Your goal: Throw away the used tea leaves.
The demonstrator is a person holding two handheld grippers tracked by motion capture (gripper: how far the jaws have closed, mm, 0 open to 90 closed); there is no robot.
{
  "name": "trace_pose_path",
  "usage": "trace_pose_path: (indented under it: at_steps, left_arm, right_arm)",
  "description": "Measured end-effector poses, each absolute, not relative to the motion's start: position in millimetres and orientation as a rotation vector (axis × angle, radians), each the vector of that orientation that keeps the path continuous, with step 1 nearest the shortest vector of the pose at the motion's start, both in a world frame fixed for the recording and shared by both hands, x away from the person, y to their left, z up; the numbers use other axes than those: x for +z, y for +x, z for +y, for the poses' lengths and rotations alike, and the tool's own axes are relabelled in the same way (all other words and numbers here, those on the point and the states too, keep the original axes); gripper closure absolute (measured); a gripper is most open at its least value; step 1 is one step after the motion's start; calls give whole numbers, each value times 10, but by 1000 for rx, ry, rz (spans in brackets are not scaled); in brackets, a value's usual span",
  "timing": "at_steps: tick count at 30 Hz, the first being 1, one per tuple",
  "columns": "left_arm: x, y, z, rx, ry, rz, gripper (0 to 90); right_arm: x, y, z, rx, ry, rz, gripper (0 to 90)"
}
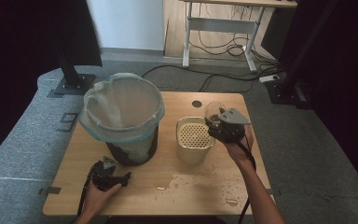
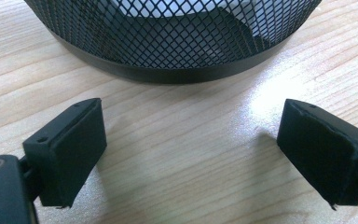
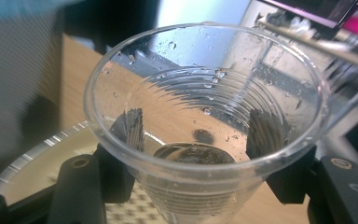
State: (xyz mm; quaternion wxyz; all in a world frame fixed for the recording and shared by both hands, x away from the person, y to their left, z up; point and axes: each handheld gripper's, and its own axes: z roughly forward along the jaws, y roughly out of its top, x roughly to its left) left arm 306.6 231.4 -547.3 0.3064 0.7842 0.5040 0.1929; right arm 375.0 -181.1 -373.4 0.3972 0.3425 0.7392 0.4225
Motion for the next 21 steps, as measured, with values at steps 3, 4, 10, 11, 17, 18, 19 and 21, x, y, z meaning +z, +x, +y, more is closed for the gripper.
trace_pose_path:
  at_steps: [3,4,10,11,17,18,19,21]
  left_arm:
    - [-5473,3066,2314,511,2075,1334,76]
    - [-5474,3066,2312,510,2072,1334,76]
    - [-5473,3066,2312,509,2072,1335,76]
    - [-5473,3066,2312,509,2073,1335,76]
    - [-5470,3065,2314,509,2077,1335,76]
    - [-5471,3065,2314,508,2077,1335,76]
    - [-5471,3065,2314,508,2076,1334,76]
    - [-5471,3065,2314,509,2075,1334,76]
  right_arm:
    - [-3709,3761,-1777,971,786,1886,375]
    - [-3702,3762,-1761,943,760,1891,376]
    - [-3716,3779,-1598,687,579,1934,379]
    - [-3727,3786,-1560,646,546,1946,379]
    - [-3820,3868,-1409,452,426,1966,382]
    - [-3840,3881,-1390,423,411,1965,382]
    - [-3860,3894,-1374,387,389,1965,382]
    - [-3894,3913,-1348,314,340,1960,383]
